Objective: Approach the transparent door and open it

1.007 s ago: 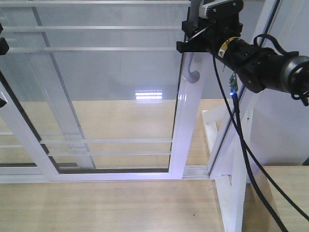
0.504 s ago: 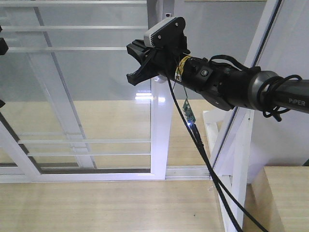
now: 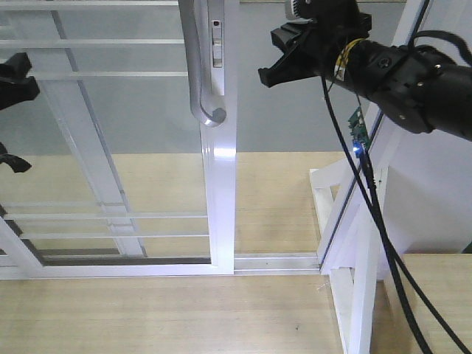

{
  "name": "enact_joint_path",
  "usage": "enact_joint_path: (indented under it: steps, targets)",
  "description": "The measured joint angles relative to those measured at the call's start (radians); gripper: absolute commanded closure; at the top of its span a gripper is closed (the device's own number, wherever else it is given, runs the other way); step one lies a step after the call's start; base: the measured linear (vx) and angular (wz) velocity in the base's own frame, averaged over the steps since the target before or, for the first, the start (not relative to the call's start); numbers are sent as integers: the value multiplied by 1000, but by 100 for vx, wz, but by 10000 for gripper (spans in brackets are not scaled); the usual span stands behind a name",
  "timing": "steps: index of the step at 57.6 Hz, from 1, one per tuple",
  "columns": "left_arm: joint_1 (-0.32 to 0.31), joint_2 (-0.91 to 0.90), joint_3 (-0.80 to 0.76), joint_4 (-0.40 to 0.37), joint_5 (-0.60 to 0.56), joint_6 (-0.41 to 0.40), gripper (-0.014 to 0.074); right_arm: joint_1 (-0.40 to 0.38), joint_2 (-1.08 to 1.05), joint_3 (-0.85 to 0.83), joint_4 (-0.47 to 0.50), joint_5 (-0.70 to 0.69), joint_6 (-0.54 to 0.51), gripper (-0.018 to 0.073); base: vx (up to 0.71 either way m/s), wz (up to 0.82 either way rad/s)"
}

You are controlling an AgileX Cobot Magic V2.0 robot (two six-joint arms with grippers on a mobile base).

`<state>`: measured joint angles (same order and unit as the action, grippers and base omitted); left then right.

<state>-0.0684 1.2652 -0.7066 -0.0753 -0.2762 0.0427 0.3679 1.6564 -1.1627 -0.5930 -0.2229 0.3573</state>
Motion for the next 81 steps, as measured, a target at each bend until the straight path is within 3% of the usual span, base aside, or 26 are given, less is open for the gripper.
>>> enact_joint_path:
  steps: [17, 26, 38, 61, 81]
  targets:
    - [-118, 132, 0, 27, -162, -2, 21, 0, -193, 271, -7, -31, -6, 565, 0, 0]
    - [-153, 195, -38, 29, -193, -52, 21, -17, -291, 400, 109, -29, -78, 565, 0, 0]
    - [-196, 305, -157, 85, -199, -76, 21, -112, -409, 506, 250, -30, -168, 565, 0, 0]
    - [-227, 554, -425, 100, -199, -102, 21, -144, -468, 549, 254, -7, -204, 565, 0, 0]
    - [-267, 649, -530, 111, -150, -154, 21, -144, -468, 551, 254, -2, -253, 565, 0, 0]
